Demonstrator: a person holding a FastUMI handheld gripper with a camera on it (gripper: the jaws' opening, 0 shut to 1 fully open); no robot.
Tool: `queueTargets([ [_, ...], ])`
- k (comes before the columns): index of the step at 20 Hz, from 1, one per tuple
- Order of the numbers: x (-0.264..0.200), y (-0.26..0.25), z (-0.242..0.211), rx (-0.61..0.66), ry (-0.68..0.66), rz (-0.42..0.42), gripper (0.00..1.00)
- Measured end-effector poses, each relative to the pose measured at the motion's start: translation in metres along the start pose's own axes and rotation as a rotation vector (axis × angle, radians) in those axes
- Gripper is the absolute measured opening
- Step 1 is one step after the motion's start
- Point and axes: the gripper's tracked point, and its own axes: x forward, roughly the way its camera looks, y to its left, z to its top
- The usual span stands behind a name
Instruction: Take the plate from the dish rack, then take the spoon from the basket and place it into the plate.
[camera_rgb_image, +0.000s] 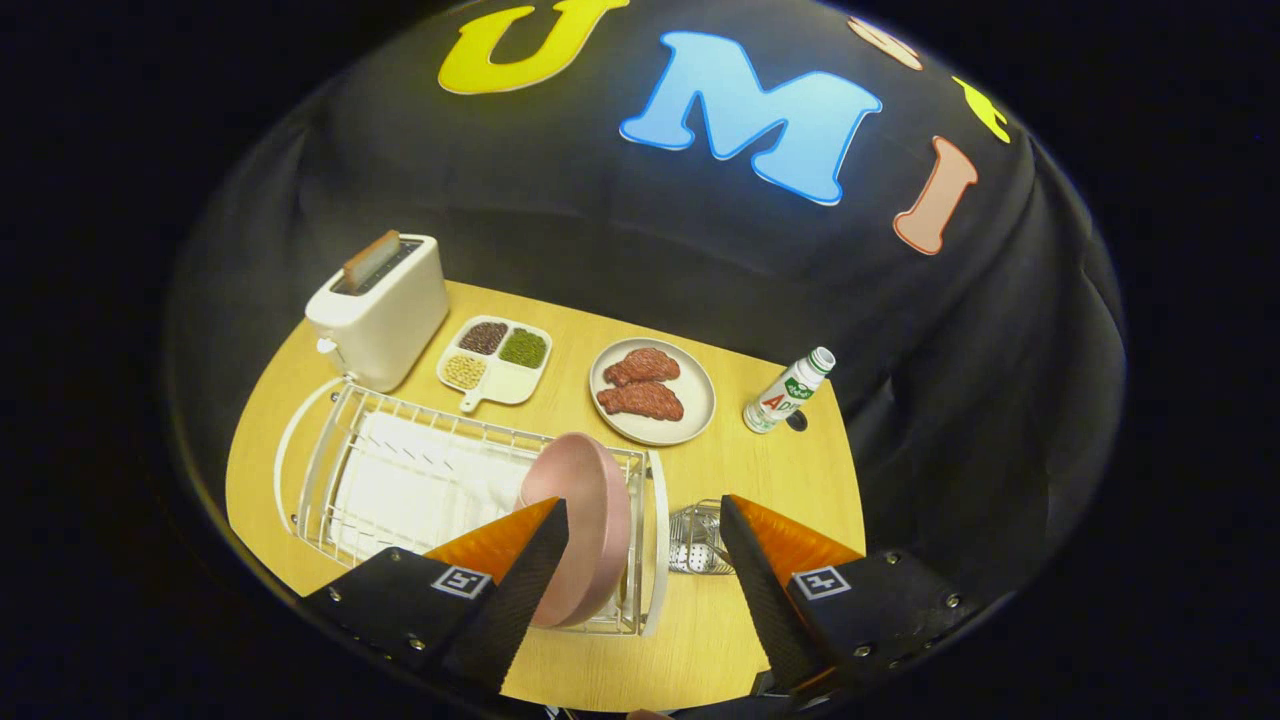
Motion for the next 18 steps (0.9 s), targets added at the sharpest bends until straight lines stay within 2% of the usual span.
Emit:
queueTargets([
  [5,0.027,0.003,-0.017,-0.018,0.126,-0.053,0.93],
  [7,0.038,0.0,-0.025,-0.032,0.163,-0.075,0.85],
  [8,0.042,-0.003,-0.03,-0.041,0.177,-0.099,0.85],
  [10,0.045,-0.008,-0.036,-0.054,0.207,-0.123,0.67],
  [12,0.049,0.004,-0.039,-0.013,0.21,-0.106,0.5],
  [13,0.047,0.007,-0.039,0.004,0.213,-0.112,0.24],
  [16,0.041,0.012,-0.02,0.003,0.184,-0.108,0.14],
  [17,0.043,0.012,-0.017,0.001,0.186,-0.108,0.08],
  [18,0.044,0.011,-0.015,0.002,0.184,-0.111,0.08],
])
